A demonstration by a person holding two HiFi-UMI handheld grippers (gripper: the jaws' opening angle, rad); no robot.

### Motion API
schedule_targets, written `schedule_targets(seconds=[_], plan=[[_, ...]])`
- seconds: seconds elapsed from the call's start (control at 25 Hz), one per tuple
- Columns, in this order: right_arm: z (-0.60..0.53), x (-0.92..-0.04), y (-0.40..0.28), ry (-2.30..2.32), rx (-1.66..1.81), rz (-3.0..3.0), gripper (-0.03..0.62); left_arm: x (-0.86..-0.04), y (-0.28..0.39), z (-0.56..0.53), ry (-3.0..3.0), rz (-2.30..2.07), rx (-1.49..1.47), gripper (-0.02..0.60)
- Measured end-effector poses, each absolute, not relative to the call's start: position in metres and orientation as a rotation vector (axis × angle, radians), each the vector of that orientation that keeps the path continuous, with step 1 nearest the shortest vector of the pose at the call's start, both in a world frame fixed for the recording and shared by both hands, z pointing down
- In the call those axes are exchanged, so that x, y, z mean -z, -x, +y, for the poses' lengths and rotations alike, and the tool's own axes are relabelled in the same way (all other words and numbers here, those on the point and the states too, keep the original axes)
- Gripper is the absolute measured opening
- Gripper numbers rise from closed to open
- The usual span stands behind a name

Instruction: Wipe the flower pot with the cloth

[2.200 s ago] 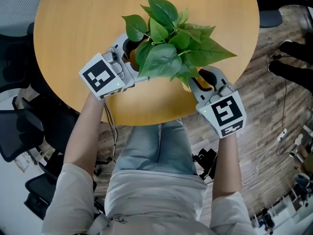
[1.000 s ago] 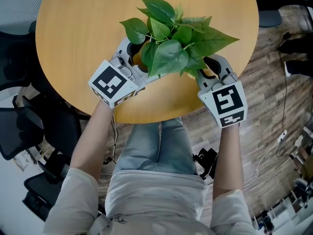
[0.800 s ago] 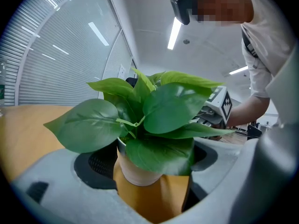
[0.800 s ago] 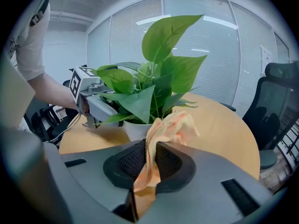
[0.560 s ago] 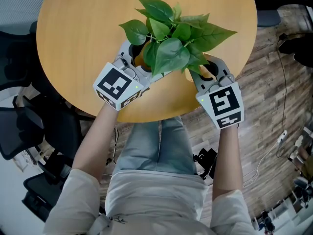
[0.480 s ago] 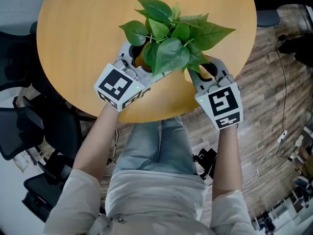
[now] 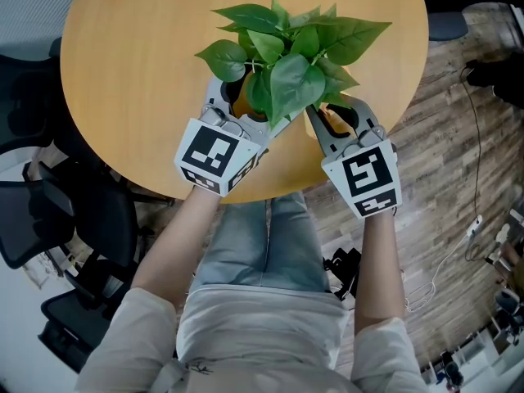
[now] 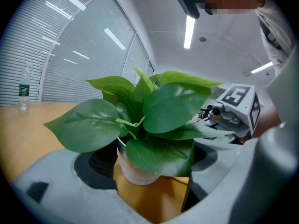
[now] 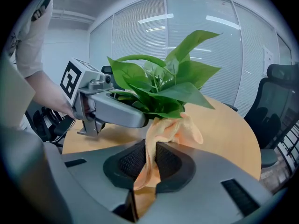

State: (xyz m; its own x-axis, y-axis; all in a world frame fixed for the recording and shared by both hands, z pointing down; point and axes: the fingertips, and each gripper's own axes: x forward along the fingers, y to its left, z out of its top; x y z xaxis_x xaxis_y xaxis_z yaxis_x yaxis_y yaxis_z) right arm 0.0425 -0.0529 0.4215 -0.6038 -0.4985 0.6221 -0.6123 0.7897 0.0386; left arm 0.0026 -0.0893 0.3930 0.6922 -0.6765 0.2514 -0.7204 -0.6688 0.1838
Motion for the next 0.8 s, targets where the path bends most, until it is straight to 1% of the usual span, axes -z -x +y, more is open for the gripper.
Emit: schedule_targets(seconds=[0.56, 0.8], plan=[[-0.0453, -0.424, -0.0328, -0.789, -0.242, -2.353, 0.044, -0.395, -0.0022, -0.0908, -2.529, -1.277, -0.246, 0.433], [-0.0472, -0.426, -0.0354, -0.793, -0.26, -2.364, 0.044, -0.3957, -0.0035, -0.0884, -2.577, -1.193, -0.234, 0.433]])
